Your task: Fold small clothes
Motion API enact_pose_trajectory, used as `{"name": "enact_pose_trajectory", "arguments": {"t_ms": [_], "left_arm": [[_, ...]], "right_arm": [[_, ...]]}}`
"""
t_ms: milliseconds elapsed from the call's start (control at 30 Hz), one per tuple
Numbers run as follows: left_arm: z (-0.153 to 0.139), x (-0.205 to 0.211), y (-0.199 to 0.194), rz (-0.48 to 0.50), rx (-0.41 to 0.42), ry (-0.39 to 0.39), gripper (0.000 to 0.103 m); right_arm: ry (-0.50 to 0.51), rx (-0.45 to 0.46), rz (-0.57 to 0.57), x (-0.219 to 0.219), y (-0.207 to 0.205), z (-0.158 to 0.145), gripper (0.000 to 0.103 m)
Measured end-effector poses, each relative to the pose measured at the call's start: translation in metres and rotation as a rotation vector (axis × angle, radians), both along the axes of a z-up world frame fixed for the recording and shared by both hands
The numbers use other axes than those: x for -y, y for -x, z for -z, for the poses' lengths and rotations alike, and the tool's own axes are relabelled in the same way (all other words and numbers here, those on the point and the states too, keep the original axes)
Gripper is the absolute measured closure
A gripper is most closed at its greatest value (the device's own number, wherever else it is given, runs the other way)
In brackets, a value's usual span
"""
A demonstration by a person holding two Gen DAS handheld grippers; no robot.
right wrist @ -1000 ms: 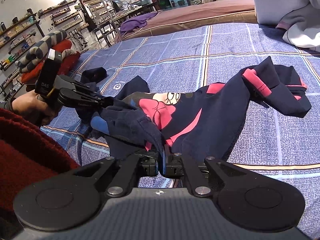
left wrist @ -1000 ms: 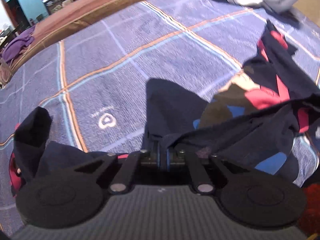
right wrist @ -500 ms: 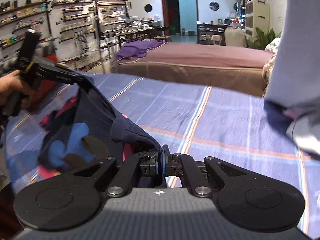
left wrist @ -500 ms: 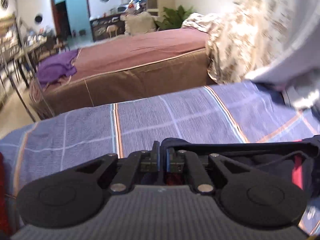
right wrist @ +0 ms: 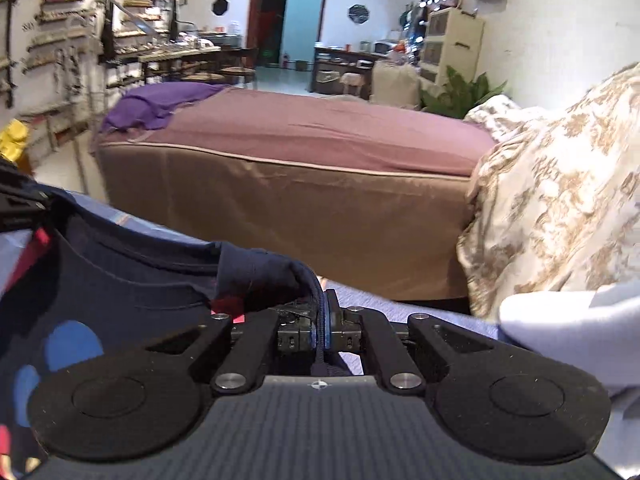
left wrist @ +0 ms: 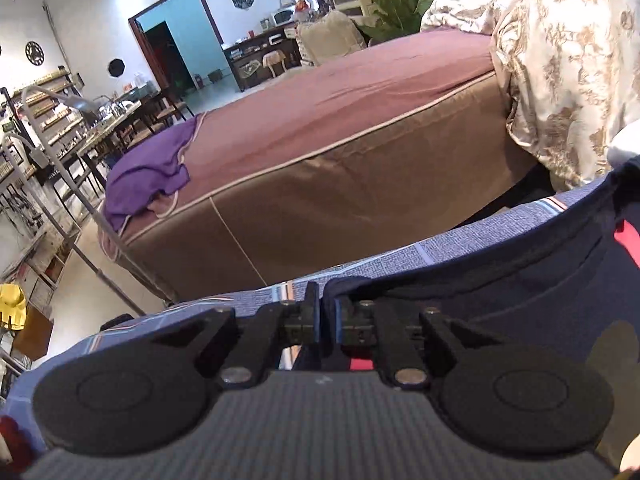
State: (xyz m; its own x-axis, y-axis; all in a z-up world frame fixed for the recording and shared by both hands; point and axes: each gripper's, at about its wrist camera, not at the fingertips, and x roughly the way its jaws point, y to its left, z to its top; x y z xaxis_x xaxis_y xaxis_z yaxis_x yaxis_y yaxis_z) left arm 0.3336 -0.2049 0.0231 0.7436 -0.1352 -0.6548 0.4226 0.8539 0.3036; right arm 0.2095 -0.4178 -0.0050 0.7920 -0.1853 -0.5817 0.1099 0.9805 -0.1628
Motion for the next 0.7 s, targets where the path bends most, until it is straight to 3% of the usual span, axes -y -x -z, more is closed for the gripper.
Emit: {"name": "enact_pose_trajectory", "arguments": {"t_ms": [33,67,100,133,167,200,300,433,533,700], "left_arm": [[0.005,0.005,-0.007,-0.008,-0.027,0.004,0.089],[0.011,0.008,-0.011,-0.015,-0.047,0.011,0.078],[0.017,0.011,-0.011,-0.014,-0.059,0.008,0.069],[0.024,0.012,-0.009,-0.005,-0.056,-0.007,0.046],[0.030,0.011,-0.005,0.006,-0.036,-0.028,0.030],[0.035,0.009,0.002,0.015,-0.015,-0.050,0.026],[0.039,-0.006,0.025,0.037,-0.006,-0.053,0.017],[0.028,-0.050,0.071,0.027,-0.058,0.056,0.002],[0.026,-0.088,0.121,0.041,-0.102,0.142,0.000],[0.043,-0.153,0.229,0.004,-0.156,0.169,0.000]], "right_arm": [[-0.005,-0.017,0.020,0.003,-0.004,0.007,0.097],[-0.009,-0.029,0.039,0.005,-0.005,0.013,0.097],[-0.017,-0.039,0.050,0.007,-0.005,0.017,0.083],[-0.026,-0.053,0.062,0.009,-0.002,0.021,0.060],[-0.038,-0.062,0.070,0.012,0.002,0.024,0.044],[-0.051,-0.050,0.080,0.013,0.009,0.024,0.018],[-0.124,-0.017,0.023,0.015,0.043,0.018,0.017],[-0.175,-0.016,-0.079,0.001,0.102,0.014,0.018],[-0.212,-0.011,-0.162,-0.019,0.155,0.010,0.017],[-0.262,0.009,-0.228,-0.059,0.251,0.012,0.006]]}}
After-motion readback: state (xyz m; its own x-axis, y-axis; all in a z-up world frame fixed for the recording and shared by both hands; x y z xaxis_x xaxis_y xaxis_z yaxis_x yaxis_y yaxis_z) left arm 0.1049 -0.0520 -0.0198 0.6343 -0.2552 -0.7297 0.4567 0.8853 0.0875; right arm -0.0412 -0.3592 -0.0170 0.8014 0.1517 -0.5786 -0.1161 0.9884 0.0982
